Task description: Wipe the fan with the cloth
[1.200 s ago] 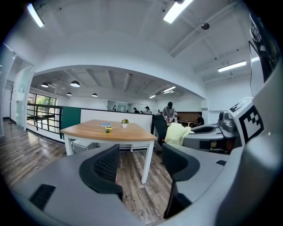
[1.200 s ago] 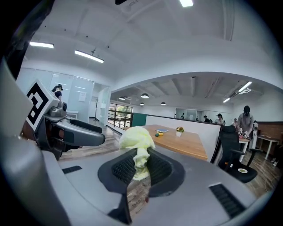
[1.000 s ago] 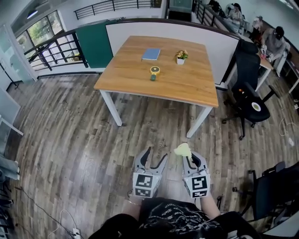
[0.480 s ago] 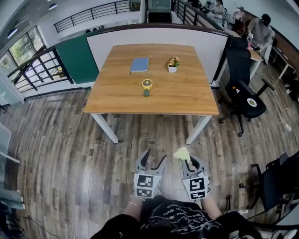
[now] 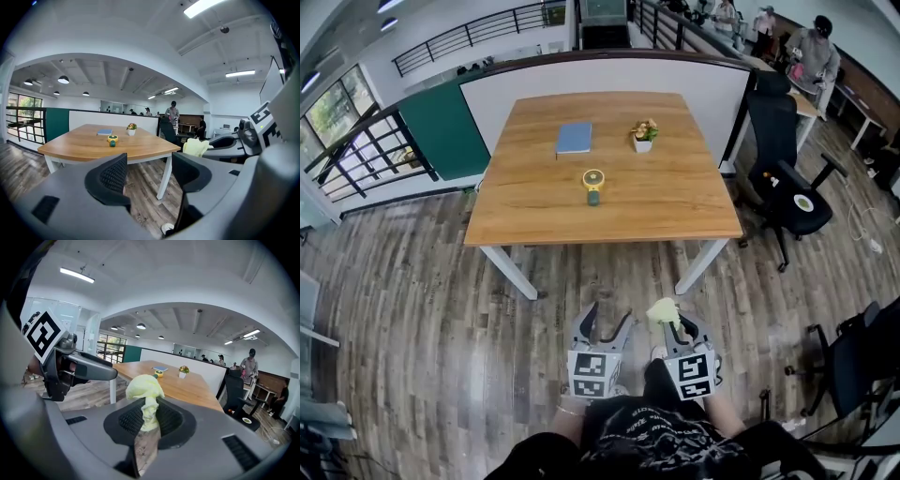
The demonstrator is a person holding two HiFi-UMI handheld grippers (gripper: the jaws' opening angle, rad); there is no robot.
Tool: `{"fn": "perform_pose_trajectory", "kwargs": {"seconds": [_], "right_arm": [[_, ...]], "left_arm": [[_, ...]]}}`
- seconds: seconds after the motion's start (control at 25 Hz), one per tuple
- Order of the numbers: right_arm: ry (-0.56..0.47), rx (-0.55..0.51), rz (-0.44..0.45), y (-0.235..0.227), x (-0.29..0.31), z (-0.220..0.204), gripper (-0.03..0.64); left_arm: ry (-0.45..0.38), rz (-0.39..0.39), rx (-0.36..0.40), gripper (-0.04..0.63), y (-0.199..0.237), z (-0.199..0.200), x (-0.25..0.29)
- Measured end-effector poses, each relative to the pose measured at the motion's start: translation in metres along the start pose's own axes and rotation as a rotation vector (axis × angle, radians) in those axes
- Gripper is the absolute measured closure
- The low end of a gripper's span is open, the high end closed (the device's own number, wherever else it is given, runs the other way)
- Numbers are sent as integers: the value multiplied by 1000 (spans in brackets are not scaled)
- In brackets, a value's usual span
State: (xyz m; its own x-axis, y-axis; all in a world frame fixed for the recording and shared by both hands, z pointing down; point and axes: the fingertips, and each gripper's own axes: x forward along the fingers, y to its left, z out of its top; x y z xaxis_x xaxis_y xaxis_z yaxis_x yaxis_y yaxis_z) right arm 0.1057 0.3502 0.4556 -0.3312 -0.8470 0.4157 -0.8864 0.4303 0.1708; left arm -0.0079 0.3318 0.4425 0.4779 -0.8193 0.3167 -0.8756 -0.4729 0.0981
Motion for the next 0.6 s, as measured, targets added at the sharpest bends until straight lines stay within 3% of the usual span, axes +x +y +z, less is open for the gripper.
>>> {"fn": "perform_pose_trajectory", "kwargs": {"seconds": [0.28,0.48,0.6], "right_arm": [[19,-10,86,-9,51,4,554],[22,-48,160,-32,102,19,554],[14,-56,201,-51,133,32,552]], "left_arm": [[19,89,-24,291,29,-7,28],[31,171,3,291,52,5,61],[36,217,-20,291,66,17,87]]}}
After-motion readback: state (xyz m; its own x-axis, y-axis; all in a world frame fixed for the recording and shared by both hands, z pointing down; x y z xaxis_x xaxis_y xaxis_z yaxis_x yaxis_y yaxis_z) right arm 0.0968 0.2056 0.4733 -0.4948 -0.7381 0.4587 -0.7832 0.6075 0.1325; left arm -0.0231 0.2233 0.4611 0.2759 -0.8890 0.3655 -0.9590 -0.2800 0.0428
